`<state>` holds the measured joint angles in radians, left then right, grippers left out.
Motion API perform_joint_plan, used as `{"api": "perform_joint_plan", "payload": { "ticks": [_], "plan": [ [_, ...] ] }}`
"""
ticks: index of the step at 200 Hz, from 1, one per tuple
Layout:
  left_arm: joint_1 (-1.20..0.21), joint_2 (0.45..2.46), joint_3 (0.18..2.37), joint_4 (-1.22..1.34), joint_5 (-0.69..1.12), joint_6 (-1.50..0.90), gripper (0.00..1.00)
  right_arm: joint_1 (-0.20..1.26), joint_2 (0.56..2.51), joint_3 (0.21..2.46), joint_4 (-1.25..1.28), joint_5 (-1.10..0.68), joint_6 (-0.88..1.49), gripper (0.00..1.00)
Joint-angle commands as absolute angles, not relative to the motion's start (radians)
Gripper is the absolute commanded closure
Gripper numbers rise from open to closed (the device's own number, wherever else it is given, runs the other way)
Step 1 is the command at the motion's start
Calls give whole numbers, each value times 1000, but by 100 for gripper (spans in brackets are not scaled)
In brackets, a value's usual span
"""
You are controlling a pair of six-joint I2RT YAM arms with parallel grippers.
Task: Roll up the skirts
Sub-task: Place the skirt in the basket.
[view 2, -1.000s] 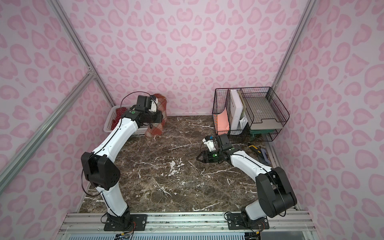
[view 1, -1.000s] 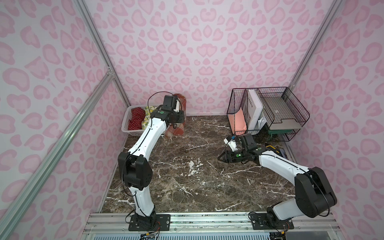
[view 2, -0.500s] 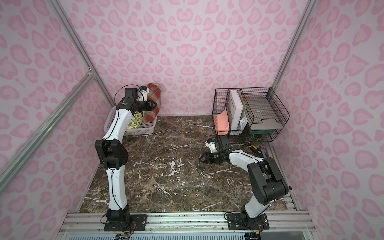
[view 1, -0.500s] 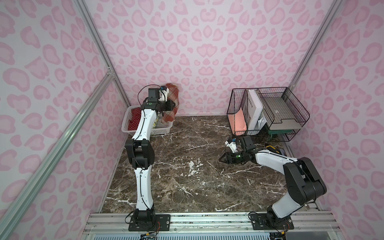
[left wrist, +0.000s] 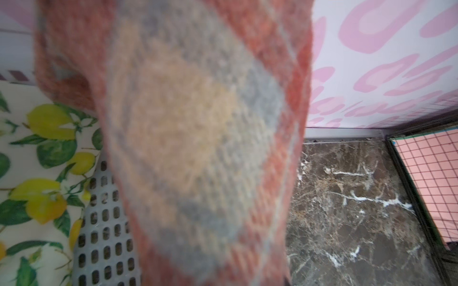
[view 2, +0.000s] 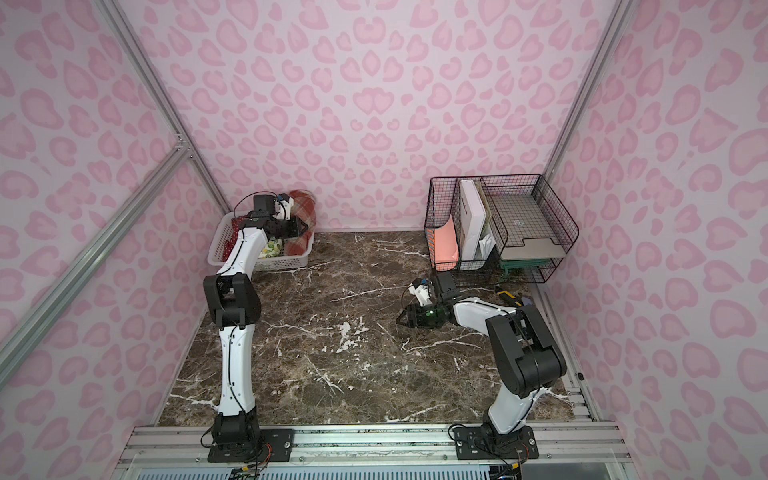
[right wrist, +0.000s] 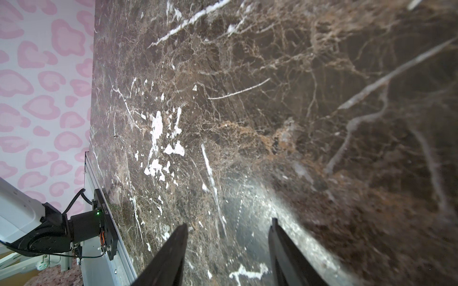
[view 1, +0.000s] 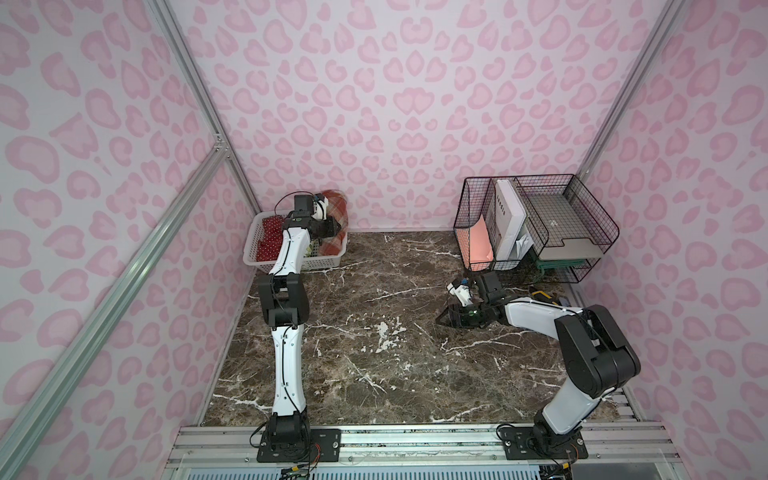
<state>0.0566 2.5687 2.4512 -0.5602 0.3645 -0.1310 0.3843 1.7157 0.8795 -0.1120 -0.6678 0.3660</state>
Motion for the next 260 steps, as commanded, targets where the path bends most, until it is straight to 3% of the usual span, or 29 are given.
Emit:
{"api": "perform_joint_plan", "payload": {
  "ticks": [1, 123, 129, 140, 169, 170, 171, 173, 175, 177, 260],
  "plan": [
    [55, 2586, 2448, -698, 306, -120, 100, 383, 1723, 885, -104, -673, 354, 43],
    [54, 2627, 2409, -922, 124, -56, 100, 383, 1730, 877, -83, -696, 362, 43],
    [53, 2633, 2411, -930, 123, -54, 94, 382, 1732, 878, -85, -697, 360, 43],
    [48, 2632, 2411, -946, 111, -51, 75, 382, 1732, 882, -97, -696, 357, 43],
    [42, 2574, 2397, -962, 45, -70, 50, 382, 1707, 882, -106, -693, 354, 43],
    [43, 2572, 2397, -962, 45, -71, 45, 382, 1706, 883, -106, -692, 354, 43],
    [42, 2570, 2396, -962, 45, -71, 31, 383, 1705, 883, -107, -691, 354, 43],
    [42, 2564, 2396, -962, 45, -71, 14, 382, 1704, 884, -108, -691, 354, 43],
    [42, 2560, 2395, -961, 43, -70, 5, 382, 1701, 885, -109, -690, 354, 43],
    [42, 2556, 2394, -961, 42, -71, 2, 381, 1699, 887, -110, -690, 354, 43],
    [34, 2372, 2321, -934, 11, -154, 1, 400, 1619, 916, -148, -642, 344, 43]
  ]
}}
